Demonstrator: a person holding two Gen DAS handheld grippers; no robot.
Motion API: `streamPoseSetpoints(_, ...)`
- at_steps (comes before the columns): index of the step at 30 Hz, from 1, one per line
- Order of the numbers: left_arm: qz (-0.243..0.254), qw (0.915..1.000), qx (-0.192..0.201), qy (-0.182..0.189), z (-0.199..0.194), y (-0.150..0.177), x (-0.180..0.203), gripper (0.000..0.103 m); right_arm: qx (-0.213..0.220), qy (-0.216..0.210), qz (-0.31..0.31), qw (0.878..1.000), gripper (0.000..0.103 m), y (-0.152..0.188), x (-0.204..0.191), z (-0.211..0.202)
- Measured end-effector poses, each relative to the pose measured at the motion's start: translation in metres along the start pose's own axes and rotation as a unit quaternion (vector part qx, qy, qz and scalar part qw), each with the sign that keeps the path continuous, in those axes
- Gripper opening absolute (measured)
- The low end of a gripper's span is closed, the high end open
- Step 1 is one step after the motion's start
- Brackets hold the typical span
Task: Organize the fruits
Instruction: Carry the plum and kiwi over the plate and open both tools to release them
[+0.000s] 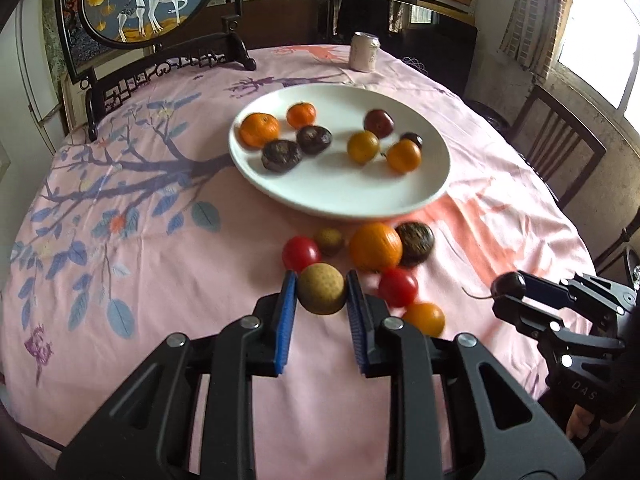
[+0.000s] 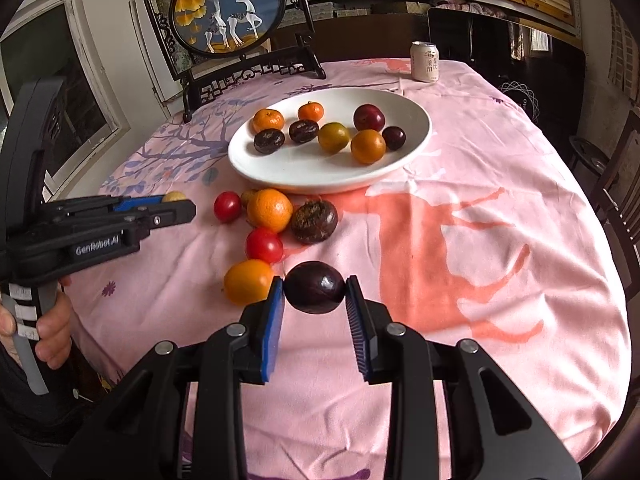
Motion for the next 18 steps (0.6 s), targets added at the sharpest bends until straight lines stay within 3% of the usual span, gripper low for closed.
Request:
streamPoseSetpoints(5,-0.020,0.9995,-0.016,-0.021,0.037,-0.078,-0.017,0.025,0.022,0.023,-0.024,0.999,0.031,-0.071,0.010,0.027)
streamPoseSetpoints(9,-0.031,0.9981,-0.044,-0.030,0.082,-0.116,-0.015,0.025,0.037,0.054,-0.029,0.997,0.031,-0.124,0.026,0.059)
streamPoseSetpoints(13,-0.048,0.9965,-0.062,-0.031,0.115,-0.136,-0.016,0.025,0.011,0.070,-0.016,0.997,0.031,-0.142,0.047,0.097)
streamPoseSetpoints(18,-0.053,0.9958,-0.071,-0.021,0.134,-0.145,-0.014,0.025,0.003,0.069,-0.011,0.998,0.031,-0.143,0.055,0.112)
Point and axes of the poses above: each gripper's, at about its wrist camera, not at the fingertips, and z roughly the way its jaws point, x to its right, y to its underside, the point moved 6 cm from there along z, roughly the way its jaws point, and after that the axes turned 2 degrees about -x, right-handed, at the moved point
